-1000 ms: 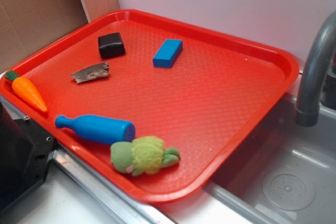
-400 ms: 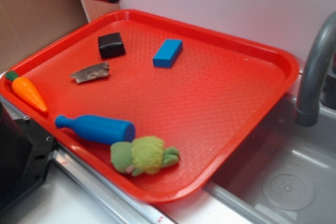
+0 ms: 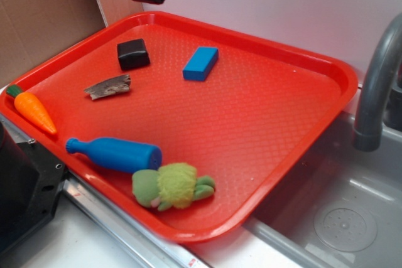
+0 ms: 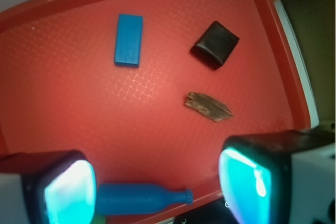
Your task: Grab the blue block.
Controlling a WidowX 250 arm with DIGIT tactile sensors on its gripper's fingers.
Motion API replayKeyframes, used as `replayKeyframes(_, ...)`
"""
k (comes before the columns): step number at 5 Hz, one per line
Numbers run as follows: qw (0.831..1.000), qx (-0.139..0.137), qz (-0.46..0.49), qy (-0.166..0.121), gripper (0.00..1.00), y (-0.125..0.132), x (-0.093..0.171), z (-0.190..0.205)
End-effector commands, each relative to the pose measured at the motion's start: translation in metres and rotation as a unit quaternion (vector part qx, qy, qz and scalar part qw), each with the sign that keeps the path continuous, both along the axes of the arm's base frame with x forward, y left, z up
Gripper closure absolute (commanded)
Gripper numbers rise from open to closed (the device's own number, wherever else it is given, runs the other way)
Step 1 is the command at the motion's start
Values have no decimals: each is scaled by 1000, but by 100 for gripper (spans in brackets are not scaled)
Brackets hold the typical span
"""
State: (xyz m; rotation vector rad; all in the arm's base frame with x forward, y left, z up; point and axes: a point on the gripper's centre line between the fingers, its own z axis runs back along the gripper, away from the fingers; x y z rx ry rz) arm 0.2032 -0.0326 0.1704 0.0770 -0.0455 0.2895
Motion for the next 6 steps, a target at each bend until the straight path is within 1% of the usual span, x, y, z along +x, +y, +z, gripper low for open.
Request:
replayKeyframes(1,998,-23,22,-59,0,10,40,-37)
replayKeyframes(2,997,-10,29,-71,0,4,78,-80)
replayKeyframes(3,999,0,30,-42,0,2,98,-100)
replayKeyframes(4,999,2,28,-22,0,8,103,-115)
replayKeyframes(5,999,-1,30,15,0,26,99,-137)
replayKeyframes(6,998,-5,48,29,0,44,84,-142)
